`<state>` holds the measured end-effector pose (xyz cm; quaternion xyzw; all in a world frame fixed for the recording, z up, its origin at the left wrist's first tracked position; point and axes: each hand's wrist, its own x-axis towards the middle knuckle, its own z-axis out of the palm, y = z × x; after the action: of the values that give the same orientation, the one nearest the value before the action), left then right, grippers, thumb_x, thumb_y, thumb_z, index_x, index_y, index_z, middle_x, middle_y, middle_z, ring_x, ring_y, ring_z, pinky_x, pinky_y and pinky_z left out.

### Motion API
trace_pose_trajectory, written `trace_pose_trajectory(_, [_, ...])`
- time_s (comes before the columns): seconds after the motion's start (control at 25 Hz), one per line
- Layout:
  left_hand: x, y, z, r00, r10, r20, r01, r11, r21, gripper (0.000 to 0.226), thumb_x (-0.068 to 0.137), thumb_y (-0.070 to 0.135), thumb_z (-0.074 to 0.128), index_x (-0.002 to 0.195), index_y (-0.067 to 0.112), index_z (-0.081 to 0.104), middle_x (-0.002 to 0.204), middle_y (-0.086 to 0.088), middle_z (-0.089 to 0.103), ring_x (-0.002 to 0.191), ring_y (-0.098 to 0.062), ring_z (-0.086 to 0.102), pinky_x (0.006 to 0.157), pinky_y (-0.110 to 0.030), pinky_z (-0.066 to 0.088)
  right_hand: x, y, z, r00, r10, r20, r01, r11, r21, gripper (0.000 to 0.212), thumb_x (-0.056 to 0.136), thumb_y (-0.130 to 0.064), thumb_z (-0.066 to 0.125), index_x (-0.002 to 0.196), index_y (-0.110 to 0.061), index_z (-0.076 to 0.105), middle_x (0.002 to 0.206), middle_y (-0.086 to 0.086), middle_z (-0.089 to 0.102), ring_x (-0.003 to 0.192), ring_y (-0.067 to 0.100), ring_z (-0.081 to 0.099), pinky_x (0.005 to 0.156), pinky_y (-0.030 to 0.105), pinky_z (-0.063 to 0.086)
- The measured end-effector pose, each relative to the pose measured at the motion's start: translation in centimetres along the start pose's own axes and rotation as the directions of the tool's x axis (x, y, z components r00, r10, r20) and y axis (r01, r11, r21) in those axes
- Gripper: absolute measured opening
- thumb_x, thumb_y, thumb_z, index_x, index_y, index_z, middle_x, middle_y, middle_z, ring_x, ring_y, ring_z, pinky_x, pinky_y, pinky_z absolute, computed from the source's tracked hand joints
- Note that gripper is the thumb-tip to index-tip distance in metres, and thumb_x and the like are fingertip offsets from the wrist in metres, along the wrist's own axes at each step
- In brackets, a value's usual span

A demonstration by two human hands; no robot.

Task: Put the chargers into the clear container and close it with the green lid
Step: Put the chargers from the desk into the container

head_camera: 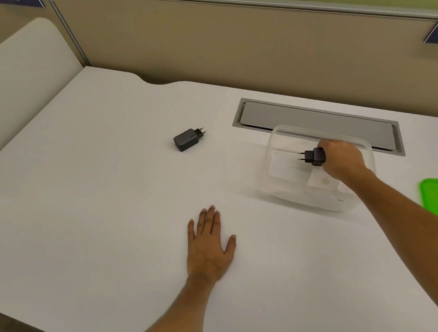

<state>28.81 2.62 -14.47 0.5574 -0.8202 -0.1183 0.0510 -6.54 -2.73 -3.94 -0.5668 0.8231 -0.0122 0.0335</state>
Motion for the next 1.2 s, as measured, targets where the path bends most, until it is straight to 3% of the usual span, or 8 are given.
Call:
trace_pose_trajectory(0.4, [-0.1,0.1,-0.1,1.0,0.0,-0.004,0.0,1.0,0.008,0.071,0.091,0.056,0.021,0.149,0.015,0.018,0.16,0.002,0.011,0.147,-0.011,0.0,0.12,-0.041,-0.001,1.4,1.5,1.0,0.987,0.031,0.159,-0.018,0.997,-0.077,0.024,0.084,-0.022,0.065,0.106,-0.011,0.063,0.099,0.014,0.069,0.089,0.032,0.062,0.065,0.03,0.042])
trace_pose_trajectory(0.6, [0.0,0.1,-0.1,1.0,-0.001,0.003,0.001,1.0,0.009,0.072,0.091,0.056,0.019,0.15,0.016,0.015,0.16,0.002,0.007,0.146,-0.011,-0.004,0.12,-0.041,-0.004,1.4,1.4,0.8,0.979,0.059,0.196,-0.04,0.994,-0.099,0.021,0.086,-0.015,0.06,0.105,-0.009,0.066,0.097,0.013,0.069,0.085,0.03,0.061,0.063,0.03,0.042])
trace_pose_trajectory(0.68, [-0.1,0.1,-0.1,1.0,-0.002,0.005,0.002,1.0,0.006,0.072,0.091,0.057,0.019,0.15,0.016,0.014,0.16,0.002,0.006,0.146,-0.011,-0.005,0.12,-0.041,-0.004,1.4,0.7,0.0,0.99,0.076,0.115,-0.067,0.995,-0.075,0.021,0.085,-0.018,0.061,0.102,-0.008,0.067,0.094,0.014,0.07,0.082,0.033,0.062,0.062,0.03,0.045])
trace_pose_trajectory(0.8, [0.0,0.1,-0.1,1.0,-0.003,0.008,0.003,1.0,0.004,0.072,0.091,0.056,0.018,0.15,0.016,0.014,0.16,0.002,0.006,0.146,-0.011,-0.005,0.12,-0.042,-0.003,1.9,-1.6,-1.9,0.987,0.082,-0.139,-0.084,0.996,-0.012,0.017,0.084,-0.018,0.055,0.088,-0.006,0.067,0.073,0.013,0.066,0.062,0.032,0.055,0.058,0.029,0.043])
trace_pose_trajectory(0.92, [-0.1,0.1,-0.1,1.0,-0.005,0.01,0.005,1.0,-0.002,0.071,0.091,0.056,0.019,0.15,0.016,0.015,0.16,0.002,0.007,0.146,-0.012,-0.003,0.12,-0.042,-0.002,2.9,-5.0,-3.4,0.954,0.026,-0.298,-0.009,0.998,0.057,0.02,0.084,-0.017,0.051,0.083,-0.007,0.068,0.071,0.016,0.067,0.063,0.036,0.058,0.059,0.03,0.041])
trace_pose_trajectory(1.2, [0.0,0.0,-0.1,1.0,-0.007,0.016,0.008,1.0,-0.005,0.072,0.091,0.057,0.019,0.15,0.016,0.012,0.161,0.002,0.006,0.146,-0.012,-0.005,0.119,-0.041,-0.005,4.6,-14.2,-1.8,0.954,-0.198,-0.224,0.204,0.979,0.001,0.017,0.082,-0.013,0.051,0.083,-0.006,0.066,0.077,0.014,0.069,0.068,0.036,0.062,0.06,0.03,0.042])
